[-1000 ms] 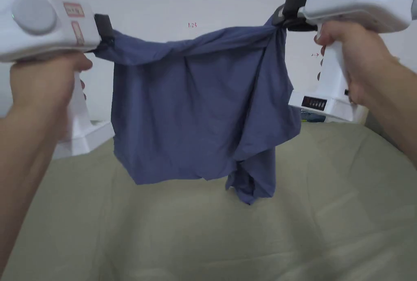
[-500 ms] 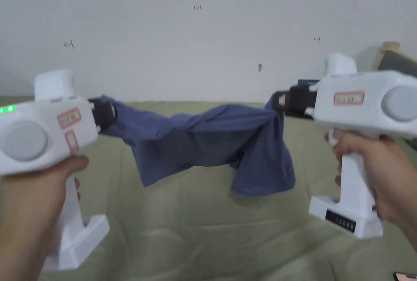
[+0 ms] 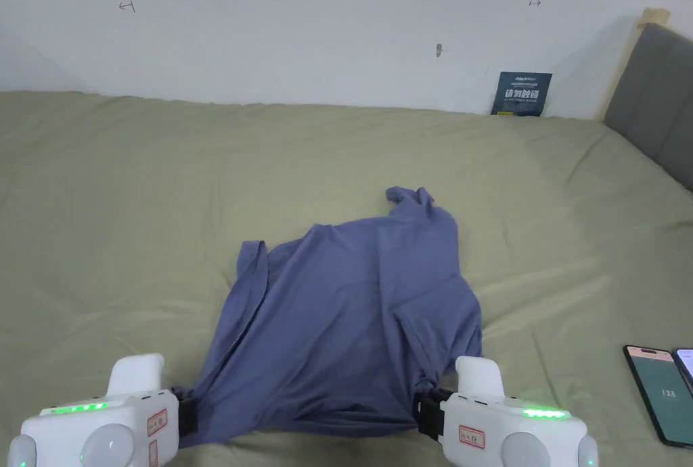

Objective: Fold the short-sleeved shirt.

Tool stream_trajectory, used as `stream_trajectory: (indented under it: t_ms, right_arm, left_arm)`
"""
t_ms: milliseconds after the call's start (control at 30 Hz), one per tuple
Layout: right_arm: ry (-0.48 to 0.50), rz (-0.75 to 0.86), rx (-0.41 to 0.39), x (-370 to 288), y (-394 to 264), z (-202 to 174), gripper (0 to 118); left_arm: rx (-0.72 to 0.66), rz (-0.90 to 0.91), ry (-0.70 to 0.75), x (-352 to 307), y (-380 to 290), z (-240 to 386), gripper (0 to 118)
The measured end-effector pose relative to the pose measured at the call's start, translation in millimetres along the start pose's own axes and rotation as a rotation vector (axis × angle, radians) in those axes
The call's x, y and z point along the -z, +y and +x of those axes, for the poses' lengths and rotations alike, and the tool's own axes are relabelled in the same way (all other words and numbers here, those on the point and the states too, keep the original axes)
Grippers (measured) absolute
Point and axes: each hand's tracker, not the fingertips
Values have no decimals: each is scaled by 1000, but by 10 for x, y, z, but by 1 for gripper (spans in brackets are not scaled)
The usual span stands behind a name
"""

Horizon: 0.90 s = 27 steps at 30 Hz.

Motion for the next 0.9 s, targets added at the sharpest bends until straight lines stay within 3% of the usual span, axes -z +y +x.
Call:
stream_trajectory:
  t_ms: [33, 67, 100, 167, 333, 367, 400, 467, 500, 533, 600, 900]
  right_arm:
    - [0, 39, -2, -35, -6, 5, 73]
    - [-16, 68, -9, -104, -19, -9, 85]
    - [-17, 71, 2, -179, -19, -8, 96]
    - [46, 82, 34, -335, -38, 29, 110]
    - [23, 124, 6, -730, -174, -16, 110]
    - [23, 126, -9, -772, -197, -16, 108]
    - [25, 132, -29, -806, -207, -21, 96]
    - [-48, 171, -80, -858, -226, -80, 7]
    - [-110, 170, -106, -848, -225, -98, 1]
    - [-115, 186, -103, -863, -225, -96, 0]
    - [-16, 167, -57, -859, -175, -54, 0]
    - [-50, 145, -78, -646, 102, 99, 1]
  left_arm:
    - [-9, 9, -15, -48, 12, -20, 100]
    - [-7, 31, -1, -130, 17, -25, 110]
    - [1, 56, -11, -216, 6, -64, 117]
    - [1, 166, -62, -462, -45, -100, 118]
    - [19, 164, -36, -934, -332, -73, 117]
    - [22, 168, -32, -984, -383, -78, 114]
    - [34, 176, -18, -994, -350, -67, 105]
    - [96, 171, 68, -980, -306, -27, 25]
    - [125, 156, 112, -927, -254, 0, 1]
    - [133, 158, 131, -804, -173, -51, 2]
    - [80, 130, 30, -662, 69, -67, 2]
    - [150, 56, -29, 695, 1861, 498, 2]
